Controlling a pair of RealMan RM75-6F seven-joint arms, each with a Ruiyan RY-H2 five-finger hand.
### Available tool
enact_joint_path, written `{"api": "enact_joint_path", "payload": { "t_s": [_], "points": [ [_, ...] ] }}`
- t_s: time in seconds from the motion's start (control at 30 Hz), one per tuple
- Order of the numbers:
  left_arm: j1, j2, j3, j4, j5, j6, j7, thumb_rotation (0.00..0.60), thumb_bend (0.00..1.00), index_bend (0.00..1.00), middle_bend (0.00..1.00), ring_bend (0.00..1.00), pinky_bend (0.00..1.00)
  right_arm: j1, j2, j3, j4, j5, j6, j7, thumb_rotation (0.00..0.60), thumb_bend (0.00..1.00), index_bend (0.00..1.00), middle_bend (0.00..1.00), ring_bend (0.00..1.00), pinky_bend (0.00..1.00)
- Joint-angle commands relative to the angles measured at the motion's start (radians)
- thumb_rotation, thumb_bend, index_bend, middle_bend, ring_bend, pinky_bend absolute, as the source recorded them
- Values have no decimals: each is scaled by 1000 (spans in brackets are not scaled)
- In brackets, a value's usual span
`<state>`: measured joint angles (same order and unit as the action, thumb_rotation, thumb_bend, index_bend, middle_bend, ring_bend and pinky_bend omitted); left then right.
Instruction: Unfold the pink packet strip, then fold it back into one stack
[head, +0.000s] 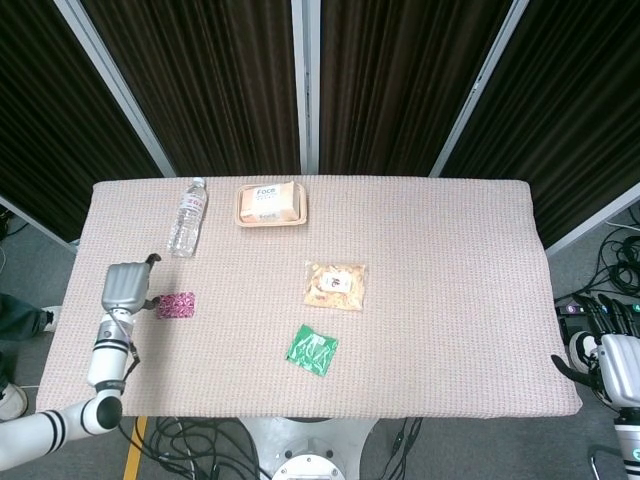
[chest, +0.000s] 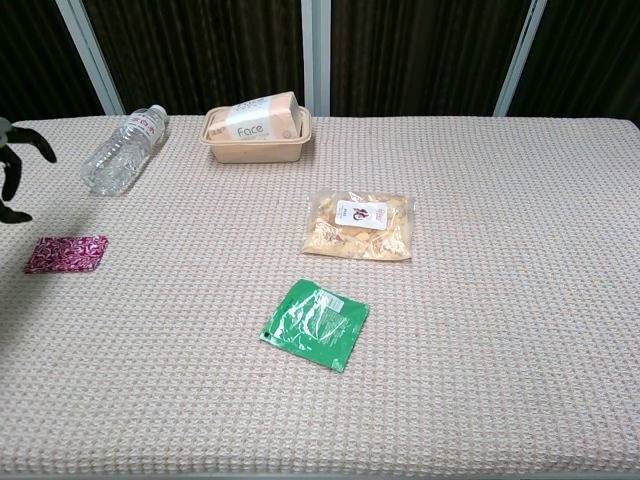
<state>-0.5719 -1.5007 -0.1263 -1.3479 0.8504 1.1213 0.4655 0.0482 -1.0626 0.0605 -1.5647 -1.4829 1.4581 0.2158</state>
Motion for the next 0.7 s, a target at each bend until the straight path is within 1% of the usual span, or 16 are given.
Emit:
{"api": "enact_joint_path", "payload": {
  "t_s": [0.03, 0.07, 0.13, 0.23, 0.33, 0.57, 0.7],
  "points": [
    [84, 59, 18, -21, 123, 113, -112, 600, 246, 298, 479, 406, 540, 2, 1, -5, 5, -8, -4, 6, 600, 88, 98, 126, 9, 26],
    [102, 69, 25, -26, 149, 139, -133, 600, 244, 298, 428, 356, 504, 2, 1, -7, 6, -14, -2, 10, 600, 87, 98, 121, 3, 16],
    [144, 87, 41, -38, 202, 206, -165, 600, 242, 298, 383, 319, 469, 1, 0, -10, 7, -27, 6, 19, 600, 86, 98, 116, 0, 6],
    [199, 110, 65, -67, 265, 293, -185, 600, 238, 298, 359, 292, 426, -1, 0, -14, 3, -44, 18, 24, 600, 87, 97, 113, 0, 1],
    [241, 129, 93, -104, 325, 354, -184, 600, 236, 298, 351, 288, 418, -4, 1, -18, -4, -59, 31, 29, 600, 87, 99, 111, 0, 0],
    [318, 184, 156, -231, 419, 431, -125, 600, 233, 298, 348, 288, 386, -17, 6, -23, -14, -62, 51, 28, 600, 88, 100, 109, 0, 0],
    [345, 204, 172, -285, 442, 444, -94, 600, 231, 298, 348, 288, 382, -19, 3, -25, -11, -64, 53, 28, 600, 89, 100, 109, 0, 0]
  ]
}}
